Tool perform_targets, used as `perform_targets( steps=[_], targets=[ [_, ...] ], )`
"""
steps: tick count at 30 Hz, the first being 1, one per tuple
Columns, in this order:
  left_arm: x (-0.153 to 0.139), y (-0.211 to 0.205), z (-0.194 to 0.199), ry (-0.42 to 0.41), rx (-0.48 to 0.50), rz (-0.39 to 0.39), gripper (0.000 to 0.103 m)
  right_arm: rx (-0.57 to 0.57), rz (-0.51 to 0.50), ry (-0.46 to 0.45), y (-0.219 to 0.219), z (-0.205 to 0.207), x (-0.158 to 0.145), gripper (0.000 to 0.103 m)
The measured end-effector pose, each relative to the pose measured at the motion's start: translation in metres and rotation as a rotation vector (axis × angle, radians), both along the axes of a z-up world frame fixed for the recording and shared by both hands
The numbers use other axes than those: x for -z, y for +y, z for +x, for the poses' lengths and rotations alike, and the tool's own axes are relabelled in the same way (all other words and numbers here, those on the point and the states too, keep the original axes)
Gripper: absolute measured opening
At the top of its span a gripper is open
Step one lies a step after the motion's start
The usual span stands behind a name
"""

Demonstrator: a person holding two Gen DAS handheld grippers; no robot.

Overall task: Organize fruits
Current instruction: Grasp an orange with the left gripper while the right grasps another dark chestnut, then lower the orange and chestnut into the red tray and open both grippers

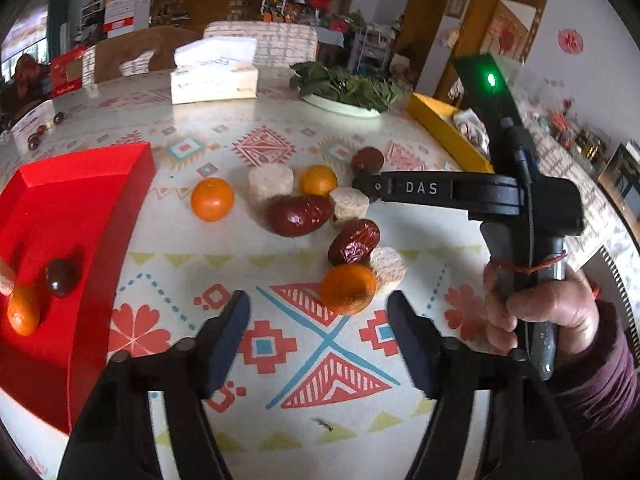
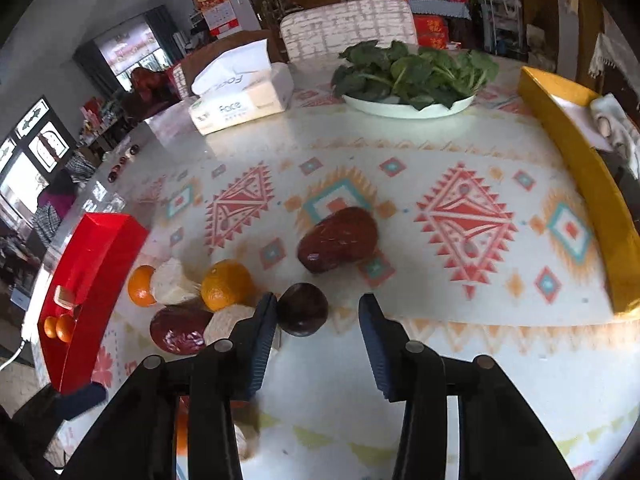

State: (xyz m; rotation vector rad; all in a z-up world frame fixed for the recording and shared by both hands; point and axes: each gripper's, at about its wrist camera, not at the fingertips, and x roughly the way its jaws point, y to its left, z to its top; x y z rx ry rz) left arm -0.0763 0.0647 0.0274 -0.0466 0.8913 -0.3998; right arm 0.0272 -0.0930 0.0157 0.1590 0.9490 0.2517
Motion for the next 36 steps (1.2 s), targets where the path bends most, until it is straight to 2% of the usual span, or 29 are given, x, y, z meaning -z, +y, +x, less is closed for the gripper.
perform_targets(
  steps=[2, 4, 5, 13, 14, 15, 16, 17, 21, 28, 32, 36],
  targets=[
    [0.004, -0.004, 0.005, 0.007, 0.007, 0.016, 0.063, -0.019, -0.020, -0.013, 0.004, -0.003, 0.001, 0.042],
    [0.007, -0.007, 0.012, 0.013, 0.014, 0.023, 0.062, -0.043, -0.012, -0.016, 0.007, -0.008, 0.001, 0.029],
    [0.009, -0.008, 0.014, 0.016, 0.018, 0.019, 0.062, -0.047, -0.007, -0.015, 0.008, -0.008, 0.000, 0.027],
    [0.017, -0.034, 0.022, 0.022, 0.077, 0.044, 0.062, -0.025, 0.025, -0.023, -0.003, -0.011, -0.002, 0.027],
    [0.017, -0.037, 0.022, 0.020, 0.085, 0.051, 0.060, -0.021, 0.028, -0.028, -0.006, -0.011, -0.003, 0.027],
    [0.017, -0.037, 0.022, 0.020, 0.089, 0.044, 0.047, -0.018, 0.037, -0.030, -0.008, -0.012, -0.004, 0.027],
    [0.016, -0.037, 0.022, 0.022, 0.097, 0.027, 0.042, -0.015, 0.045, -0.031, -0.010, -0.011, -0.004, 0.027],
    [0.015, -0.036, 0.022, 0.019, 0.096, 0.028, 0.032, -0.012, 0.052, -0.032, -0.013, -0.011, -0.004, 0.027],
    [0.014, -0.027, 0.018, 0.009, 0.068, 0.028, 0.032, -0.011, 0.070, -0.037, -0.017, -0.011, -0.004, 0.027],
    [-0.016, 0.037, -0.001, -0.043, -0.051, -0.066, 0.032, -0.015, 0.116, -0.084, -0.020, -0.017, -0.013, 0.027],
    [-0.036, 0.100, -0.014, -0.075, -0.184, -0.106, 0.032, -0.056, 0.137, -0.134, -0.012, -0.026, -0.022, 0.027],
    [-0.036, 0.161, -0.023, -0.084, -0.325, -0.105, 0.032, -0.089, 0.119, -0.140, 0.015, -0.033, -0.030, 0.027]
  ],
)
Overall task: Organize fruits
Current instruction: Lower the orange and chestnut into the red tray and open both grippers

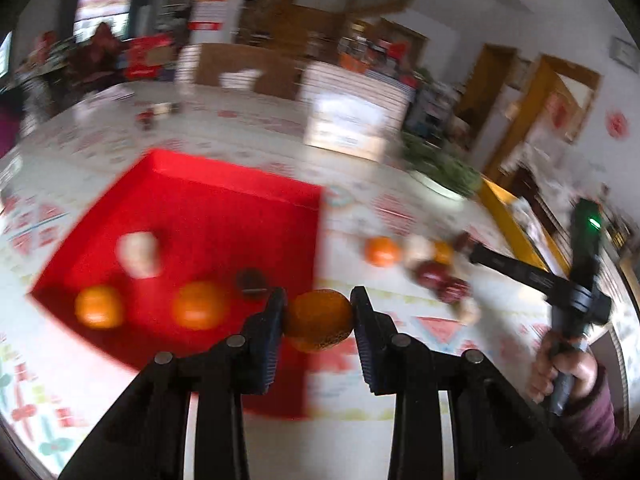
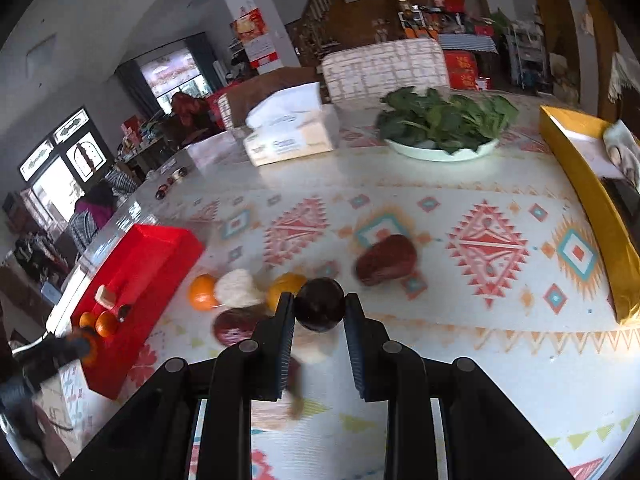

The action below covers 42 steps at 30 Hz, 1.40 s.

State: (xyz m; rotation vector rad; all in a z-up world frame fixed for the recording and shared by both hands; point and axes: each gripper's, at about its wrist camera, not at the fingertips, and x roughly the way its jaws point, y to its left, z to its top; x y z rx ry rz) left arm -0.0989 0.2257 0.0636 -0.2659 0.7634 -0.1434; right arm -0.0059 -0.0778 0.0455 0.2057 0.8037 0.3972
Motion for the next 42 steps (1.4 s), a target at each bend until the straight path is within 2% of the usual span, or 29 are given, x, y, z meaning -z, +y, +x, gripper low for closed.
perform_targets(
  steps=[2, 6, 10, 14, 16, 18, 21, 26, 28, 32, 38, 42],
  targets=[
    [0.006, 0.025, -0.001, 0.018, -0.059, -0.013, 0.032, -0.031, 0.013, 0.012, 0.019, -0.005, -0.005, 0.027],
    [0.017, 0.058, -0.002, 0.036, -0.152, -0.016, 0.032, -0.160, 0.041, 0.037, 0.078, -0.012, -0.013, 0.027],
    [0.026, 0.067, -0.003, 0.042, -0.156, -0.036, 0.032, -0.282, 0.038, 0.059, 0.143, -0.013, -0.015, 0.027],
    [0.032, 0.064, 0.005, 0.052, -0.129, -0.039, 0.032, -0.340, -0.012, 0.076, 0.193, -0.005, -0.011, 0.027],
    [0.035, 0.064, 0.005, 0.056, -0.121, -0.040, 0.035, -0.354, -0.038, 0.088, 0.213, 0.002, -0.006, 0.027],
    [0.036, 0.069, 0.004, 0.051, -0.117, -0.057, 0.046, -0.356, -0.069, 0.101, 0.230, 0.010, 0.000, 0.027],
    [0.034, 0.078, -0.002, 0.034, -0.132, -0.079, 0.057, -0.347, -0.086, 0.127, 0.243, 0.017, 0.008, 0.027],
    [0.028, 0.097, -0.014, 0.004, -0.167, -0.120, 0.058, -0.313, -0.087, 0.141, 0.251, 0.030, 0.012, 0.029],
    [0.025, 0.102, -0.019, -0.008, -0.181, -0.131, 0.059, -0.305, -0.073, 0.147, 0.251, 0.033, 0.010, 0.034],
    [0.021, 0.108, -0.024, -0.018, -0.197, -0.145, 0.060, -0.302, -0.046, 0.129, 0.246, 0.031, 0.001, 0.037],
    [0.012, 0.094, -0.027, -0.031, -0.172, -0.134, 0.067, -0.262, -0.016, 0.043, 0.203, 0.012, -0.030, 0.039],
    [0.006, 0.077, -0.026, -0.032, -0.136, -0.126, 0.067, -0.184, -0.024, -0.050, 0.151, -0.007, -0.053, 0.075]
  ],
)
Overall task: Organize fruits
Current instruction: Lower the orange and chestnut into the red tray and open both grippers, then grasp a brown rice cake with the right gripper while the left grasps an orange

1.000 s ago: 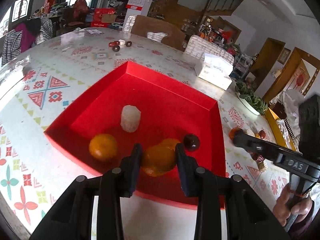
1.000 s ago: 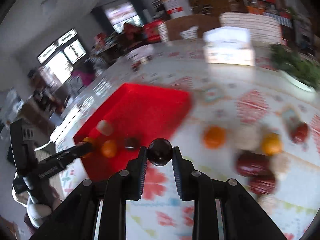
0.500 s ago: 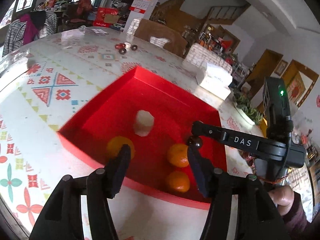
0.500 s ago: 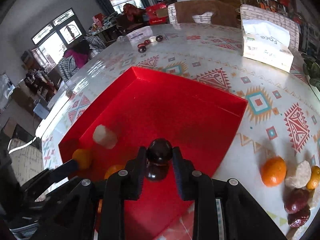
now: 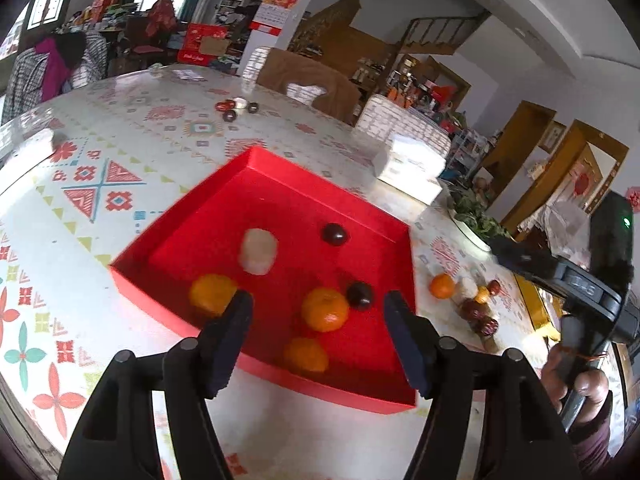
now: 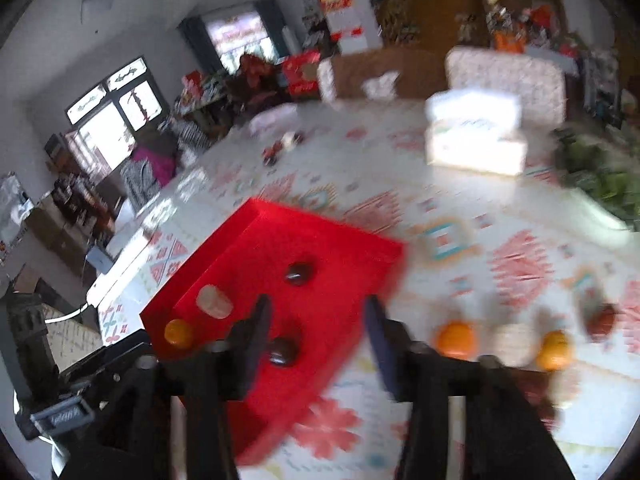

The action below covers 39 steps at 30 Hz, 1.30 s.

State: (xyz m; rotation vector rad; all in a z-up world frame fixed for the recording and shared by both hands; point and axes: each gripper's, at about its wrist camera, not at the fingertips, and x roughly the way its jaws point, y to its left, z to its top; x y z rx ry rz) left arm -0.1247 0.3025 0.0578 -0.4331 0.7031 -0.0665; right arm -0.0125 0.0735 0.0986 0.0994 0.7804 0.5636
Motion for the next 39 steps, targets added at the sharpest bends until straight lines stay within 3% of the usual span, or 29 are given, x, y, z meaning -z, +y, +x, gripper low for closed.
perform_targets(
  steps=[3, 8, 14, 17, 19, 22, 25, 32, 39],
  targets=[
    [-0.002, -0.014, 0.002, -0.002, 0.032, -0.005, 0.068, 0.071, -0.026, -0.033, -0.045, -0.012, -0.006, 0.085],
    [0.001, -0.044, 0.008, 0.012, 0.093, -0.006, 0.070, 0.141, -0.136, 0.042, -0.099, -0.020, 0.021, 0.085],
    [0.000, -0.079, 0.012, 0.031, 0.157, 0.024, 0.070, 0.182, -0.178, 0.090, -0.117, -0.026, 0.052, 0.083],
    [-0.004, -0.091, 0.009, 0.027, 0.172, 0.055, 0.070, 0.166, -0.181, 0.127, -0.116, -0.022, 0.065, 0.073],
    [-0.006, -0.097, 0.008, 0.025, 0.174, 0.068, 0.070, 0.157, -0.207, 0.139, -0.114, -0.022, 0.073, 0.054],
    [-0.006, -0.105, 0.012, 0.035, 0.179, 0.079, 0.070, 0.154, -0.224, 0.144, -0.111, -0.022, 0.081, 0.048],
    [-0.004, -0.118, 0.017, 0.047, 0.205, 0.091, 0.070, 0.138, -0.232, 0.125, -0.108, -0.026, 0.081, 0.032],
    [-0.005, -0.153, 0.039, 0.061, 0.280, 0.145, 0.070, 0.150, -0.214, 0.122, -0.129, -0.030, 0.081, 0.032],
    [0.001, -0.190, 0.103, 0.078, 0.322, 0.233, 0.070, 0.230, -0.060, 0.136, -0.176, -0.025, 0.080, 0.032]
  ],
)
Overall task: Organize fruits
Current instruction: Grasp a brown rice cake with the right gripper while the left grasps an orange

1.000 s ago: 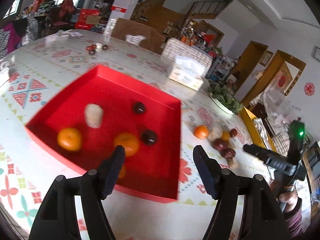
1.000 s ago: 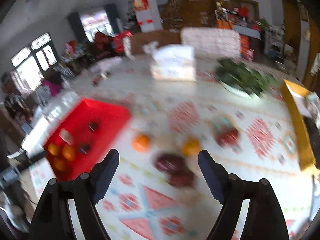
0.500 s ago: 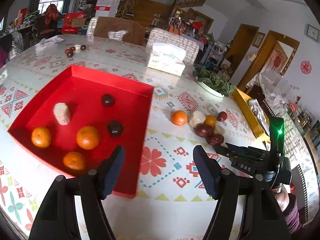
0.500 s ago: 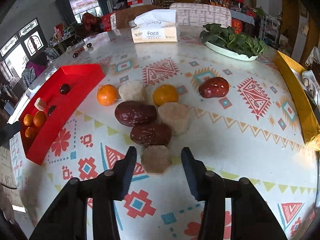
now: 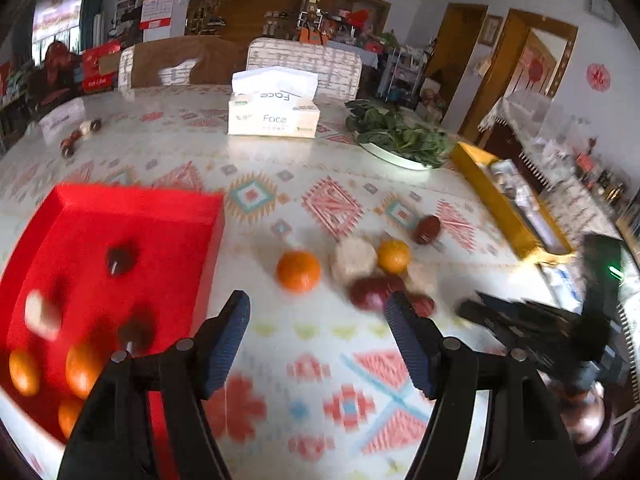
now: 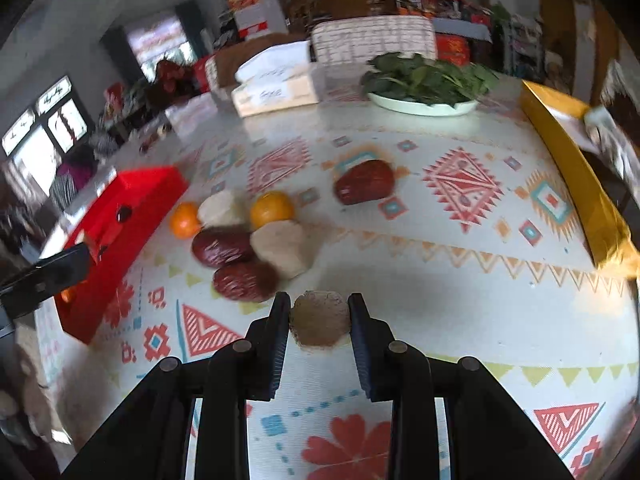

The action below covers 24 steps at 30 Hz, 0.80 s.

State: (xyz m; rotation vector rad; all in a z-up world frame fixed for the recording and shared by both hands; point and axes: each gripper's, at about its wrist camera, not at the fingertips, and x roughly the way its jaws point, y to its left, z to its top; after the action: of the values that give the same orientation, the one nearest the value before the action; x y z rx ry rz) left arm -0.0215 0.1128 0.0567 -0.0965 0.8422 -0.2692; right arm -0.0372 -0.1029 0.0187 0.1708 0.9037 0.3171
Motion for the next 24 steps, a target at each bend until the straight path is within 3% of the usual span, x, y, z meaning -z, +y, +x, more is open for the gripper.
perform_targets(
  steps=[8, 13, 15, 18, 24],
  targets=[
    [0.025, -0.020, 0.047, 0.036, 0.020, 0.154, 0.064, -0.006, 0.044, 0.004, -0.004, -0.002, -0.002, 0.032],
    [0.029, -0.014, 0.048, 0.037, 0.030, 0.117, 0.060, -0.023, 0.052, 0.005, 0.001, -0.004, -0.003, 0.032],
    [0.030, -0.012, 0.046, 0.056, 0.043, 0.094, 0.039, -0.027, 0.051, 0.006, 0.003, -0.004, -0.002, 0.032],
    [0.034, -0.011, 0.042, 0.072, 0.048, 0.083, 0.038, -0.027, 0.055, 0.010, 0.003, -0.002, -0.001, 0.032],
    [0.040, -0.016, 0.041, 0.067, 0.046, 0.137, 0.041, -0.029, 0.055, 0.023, 0.005, -0.001, 0.002, 0.032]
  ],
)
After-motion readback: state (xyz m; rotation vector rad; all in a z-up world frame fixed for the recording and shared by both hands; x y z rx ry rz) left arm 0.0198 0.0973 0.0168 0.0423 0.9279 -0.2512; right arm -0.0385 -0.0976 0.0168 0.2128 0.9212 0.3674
